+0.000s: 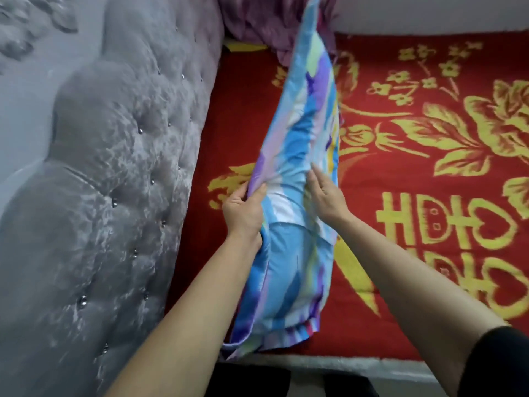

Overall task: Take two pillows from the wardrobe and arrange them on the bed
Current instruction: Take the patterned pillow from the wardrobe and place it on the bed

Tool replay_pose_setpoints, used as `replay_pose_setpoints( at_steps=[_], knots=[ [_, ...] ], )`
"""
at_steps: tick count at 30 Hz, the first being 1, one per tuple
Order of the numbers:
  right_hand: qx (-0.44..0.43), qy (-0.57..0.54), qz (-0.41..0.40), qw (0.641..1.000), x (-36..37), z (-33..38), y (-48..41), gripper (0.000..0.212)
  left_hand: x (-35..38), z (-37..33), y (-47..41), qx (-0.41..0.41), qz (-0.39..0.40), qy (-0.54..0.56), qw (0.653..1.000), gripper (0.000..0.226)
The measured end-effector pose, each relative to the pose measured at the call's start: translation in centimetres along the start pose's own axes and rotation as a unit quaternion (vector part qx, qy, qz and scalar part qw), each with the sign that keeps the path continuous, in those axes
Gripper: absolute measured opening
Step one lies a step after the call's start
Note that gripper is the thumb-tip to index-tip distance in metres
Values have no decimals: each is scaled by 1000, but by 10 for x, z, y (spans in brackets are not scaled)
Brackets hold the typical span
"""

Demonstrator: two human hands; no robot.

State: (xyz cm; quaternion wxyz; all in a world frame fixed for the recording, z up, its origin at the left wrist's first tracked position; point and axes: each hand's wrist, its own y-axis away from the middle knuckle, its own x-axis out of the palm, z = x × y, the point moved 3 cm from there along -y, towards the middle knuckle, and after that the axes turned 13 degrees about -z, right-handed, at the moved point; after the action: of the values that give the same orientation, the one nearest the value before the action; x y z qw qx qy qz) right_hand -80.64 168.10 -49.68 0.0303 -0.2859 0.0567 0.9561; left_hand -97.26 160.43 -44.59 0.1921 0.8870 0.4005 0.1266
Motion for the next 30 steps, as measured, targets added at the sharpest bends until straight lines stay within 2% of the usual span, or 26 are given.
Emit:
replay_pose_setpoints(
  at_steps=[2, 3, 5, 6, 8, 9, 11, 12, 14, 15, 17, 19, 20, 22, 23, 25, 26, 28, 30],
  knots=[
    [-10, 85, 109, 990, 35, -46, 10, 47, -15, 43, -32, -48, 1, -87, 995, 8],
    [-16, 139, 169, 976, 53, -72, 21, 45, -27, 65, -50, -40, -1, -174, 984, 10],
    [-31, 263, 263, 928, 85, -128, 52, 45, -59, 101, -85, -8, -13, -350, 937, 39],
    [-24, 310, 280, 908, 97, -154, 72, 49, -76, 114, -99, -8, -17, -394, 919, 52],
    [-2, 352, 273, 895, 112, -189, 110, 60, -111, 141, -121, -42, 3, -423, 905, 63],
    [-21, 367, 265, 891, 119, -198, 127, 63, -127, 156, -127, -54, 29, -444, 894, 63],
    [-81, 387, 250, 884, 132, -204, 142, 64, -152, 188, -128, -68, 107, -521, 844, 60],
    [-87, 375, 224, 895, 133, -201, 140, 61, -159, 201, -125, -63, 135, -561, 814, 60],
    [-76, 334, 130, 931, 129, -197, 126, 49, -163, 222, -120, -16, 137, -622, 770, 62],
    [-70, 323, 69, 941, 124, -196, 118, 46, -162, 227, -117, 14, 113, -633, 766, 63],
    [-30, 311, -40, 949, 108, -198, 104, 53, -159, 229, -113, 67, 34, -606, 792, 64],
    [73, 292, -101, 948, 98, -209, 96, 76, -161, 229, -116, 83, -68, -561, 821, 68],
    [135, 278, -116, 944, 93, -217, 96, 90, -163, 230, -120, 62, -108, -544, 830, 71],
    [279, 217, -104, 930, 87, -232, 93, 118, -167, 233, -130, -21, -144, -506, 850, 73],
    [357, 170, -79, 915, 85, -239, 92, 129, -169, 233, -134, -51, -149, -490, 857, 65],
    [448, 85, -27, 890, 84, -240, 94, 142, -170, 223, -137, -22, -175, -489, 854, 31],
    [443, 70, -19, 894, 84, -235, 93, 138, -167, 215, -136, 15, -189, -495, 848, 35],
    [378, 92, -56, 919, 82, -224, 91, 104, -160, 201, -129, 85, -213, -499, 835, 44],
    [311, 113, -104, 938, 81, -205, 87, 75, -146, 184, -119, 144, -234, -475, 836, 40]
  ],
)
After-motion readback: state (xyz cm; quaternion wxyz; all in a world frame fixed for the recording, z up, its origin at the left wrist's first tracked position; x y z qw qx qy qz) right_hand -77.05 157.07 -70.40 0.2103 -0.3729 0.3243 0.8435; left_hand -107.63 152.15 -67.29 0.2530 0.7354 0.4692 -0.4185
